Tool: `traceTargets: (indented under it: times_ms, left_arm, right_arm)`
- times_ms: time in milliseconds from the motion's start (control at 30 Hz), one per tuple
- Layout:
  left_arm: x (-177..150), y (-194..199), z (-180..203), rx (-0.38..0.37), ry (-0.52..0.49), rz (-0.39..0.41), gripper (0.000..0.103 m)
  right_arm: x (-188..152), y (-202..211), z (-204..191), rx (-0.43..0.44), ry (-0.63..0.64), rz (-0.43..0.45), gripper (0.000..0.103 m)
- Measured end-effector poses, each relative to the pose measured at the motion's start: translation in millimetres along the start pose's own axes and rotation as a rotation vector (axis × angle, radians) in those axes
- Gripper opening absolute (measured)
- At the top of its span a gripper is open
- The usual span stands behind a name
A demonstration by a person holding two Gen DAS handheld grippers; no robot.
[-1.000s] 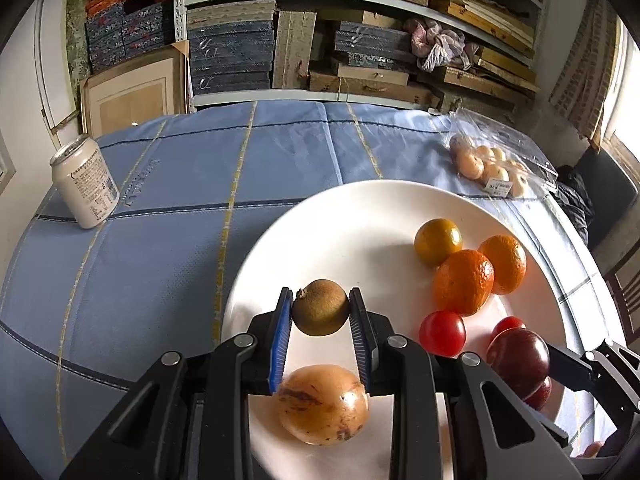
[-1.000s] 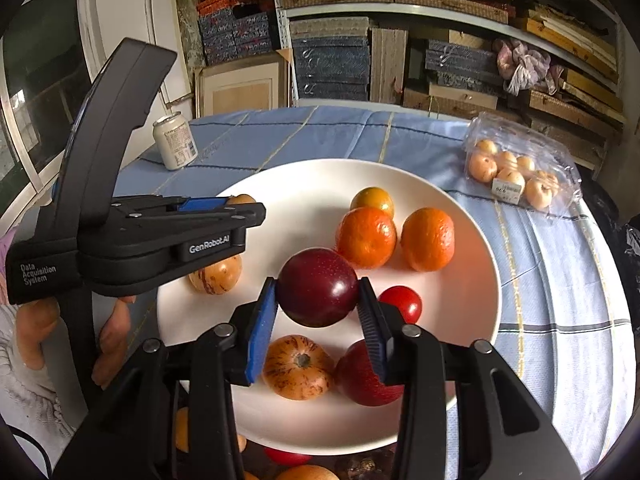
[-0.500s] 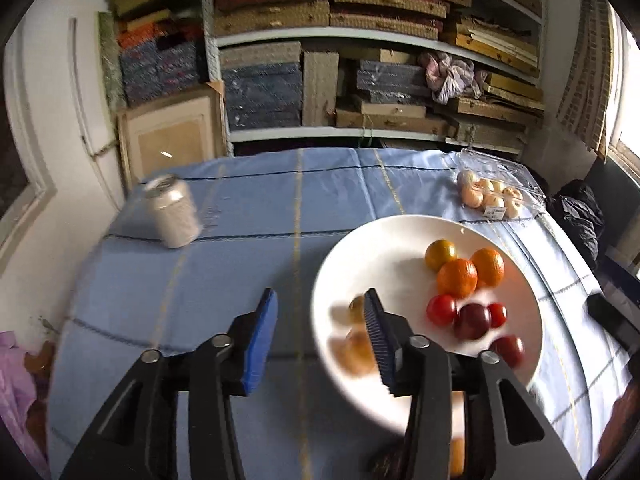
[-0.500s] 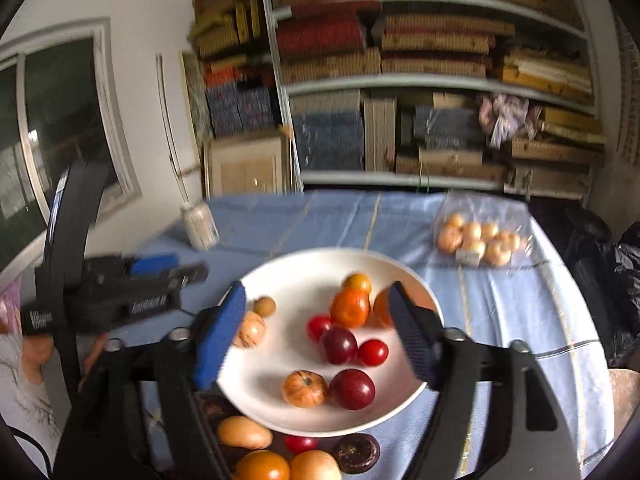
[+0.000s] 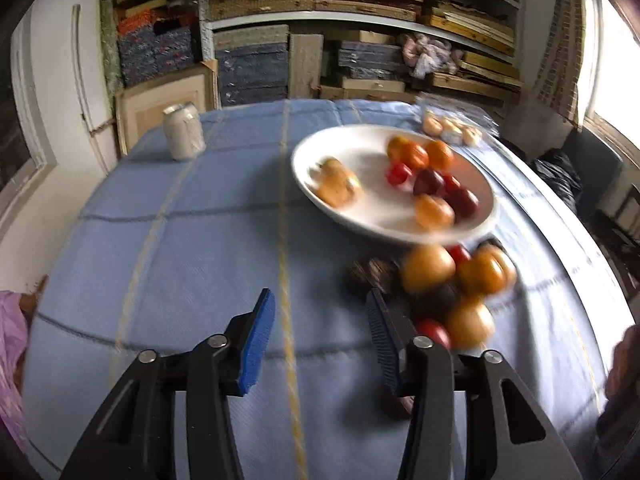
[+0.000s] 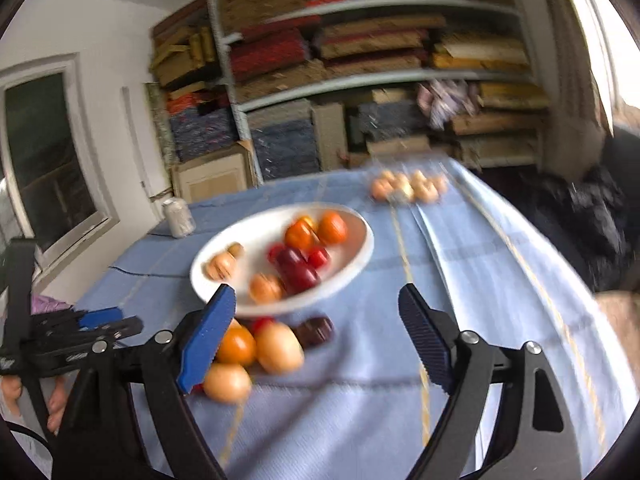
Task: Organize fruits
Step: 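Withdraw both open grippers from the plate toward the fruit pile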
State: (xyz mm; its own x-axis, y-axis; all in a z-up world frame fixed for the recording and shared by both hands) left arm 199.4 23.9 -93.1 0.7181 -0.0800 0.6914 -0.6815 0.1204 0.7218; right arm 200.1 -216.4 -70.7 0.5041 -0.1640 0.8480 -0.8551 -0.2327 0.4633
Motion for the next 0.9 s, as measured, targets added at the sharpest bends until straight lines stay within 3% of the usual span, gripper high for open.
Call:
traceTargets:
  times_ms: [100, 167, 500, 900]
  left_arm:
    - [-17.2, 1.0, 12.1, -0.037, -0.014, -0.005, 0.054]
    - [-20.9, 0.6, 18.1, -0.056, -0.028, -0.007, 0.054]
    - [-42.3, -11.2, 43.8, -0.129, -0.102, -0.056, 0.055]
    - [-48.3, -22.3, 50.0, -0.147, -0.121, -0.105, 0.055]
  right_arm:
    - [-17.7, -6.6, 16.9, 0.015, -0.1, -0.066, 0.084]
    - [-17.3, -7.1, 20.9, 0.027, -0.13, -0.065, 0.084]
    - [-20.5, -14.0, 14.1, 0.019, -0.105, -0.089, 0.09]
    - [-24.2, -17.8, 12.6, 0.029, -0.109, -0.115, 0.093]
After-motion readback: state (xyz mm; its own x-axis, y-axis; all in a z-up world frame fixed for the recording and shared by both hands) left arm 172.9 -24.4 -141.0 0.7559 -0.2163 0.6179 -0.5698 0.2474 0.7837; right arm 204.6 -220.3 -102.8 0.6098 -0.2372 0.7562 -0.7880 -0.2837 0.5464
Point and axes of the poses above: each gripper's, at about its wrist camera, not at the fingertips, and y roughly against the way its jaws point, z to its right, x to its top, the point moved 8 cm from there along -y, roughly the way its jaws point, and after that the axes turned 2 degrees about -x, right-handed, at the moved point
